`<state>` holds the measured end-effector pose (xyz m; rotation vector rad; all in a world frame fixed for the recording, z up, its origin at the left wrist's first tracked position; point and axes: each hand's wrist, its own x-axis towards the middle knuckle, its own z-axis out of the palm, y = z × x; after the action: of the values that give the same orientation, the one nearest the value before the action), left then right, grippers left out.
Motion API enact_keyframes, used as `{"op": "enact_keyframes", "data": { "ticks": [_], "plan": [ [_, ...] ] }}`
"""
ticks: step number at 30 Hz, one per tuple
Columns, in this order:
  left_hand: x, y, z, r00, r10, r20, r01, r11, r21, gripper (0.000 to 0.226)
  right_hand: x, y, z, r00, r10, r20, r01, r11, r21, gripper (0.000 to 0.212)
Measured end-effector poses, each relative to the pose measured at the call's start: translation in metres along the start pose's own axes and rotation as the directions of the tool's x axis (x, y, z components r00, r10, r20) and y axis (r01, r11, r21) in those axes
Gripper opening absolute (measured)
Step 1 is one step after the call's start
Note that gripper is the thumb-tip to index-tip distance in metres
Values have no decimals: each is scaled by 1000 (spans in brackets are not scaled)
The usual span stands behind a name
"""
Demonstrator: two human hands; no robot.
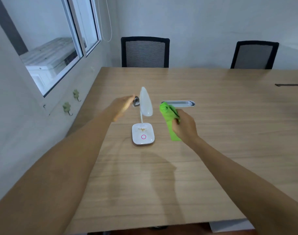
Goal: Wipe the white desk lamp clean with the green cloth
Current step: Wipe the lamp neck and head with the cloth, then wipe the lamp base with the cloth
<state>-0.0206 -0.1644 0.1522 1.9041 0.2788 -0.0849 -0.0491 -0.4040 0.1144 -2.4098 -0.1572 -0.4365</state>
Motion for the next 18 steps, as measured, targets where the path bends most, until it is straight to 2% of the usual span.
{"op": "enact_keyframes", "data": {
  "ticks": [2, 3, 6, 8, 10, 12, 18],
  "plan": [
    [-2, -36, -2, 997, 46, -67, -31, 976, 215, 47, -1, 2, 12, 988, -84, 130, 99, 989, -111, 24],
    [-3, -54, -2, 997, 42, -57, -22, 947, 320, 51, -2, 2, 17, 973, -117, 197, 146, 979, -143, 31],
    [-6, -115, -3, 998, -64, -10, 57, 788, 613, 61, -1, 3, 38, 925, -184, 332, 261, 943, -206, 37],
    [-14, -155, -4, 991, -129, -16, 100, 671, 735, 66, -1, 3, 52, 895, -227, 384, 341, 904, -259, 39],
    [-28, -194, -5, 982, -175, -73, 162, 577, 801, 67, 2, 1, 67, 868, -259, 423, 410, 855, -318, 41],
    [-46, -223, -5, 976, -170, -140, 210, 525, 825, 66, 6, -1, 82, 858, -254, 446, 434, 822, -367, 38],
    [-60, -250, -2, 974, 18, -225, 188, 485, 854, 65, 18, 2, 110, 819, -252, 516, 508, 737, -446, 36]
  ]
}}
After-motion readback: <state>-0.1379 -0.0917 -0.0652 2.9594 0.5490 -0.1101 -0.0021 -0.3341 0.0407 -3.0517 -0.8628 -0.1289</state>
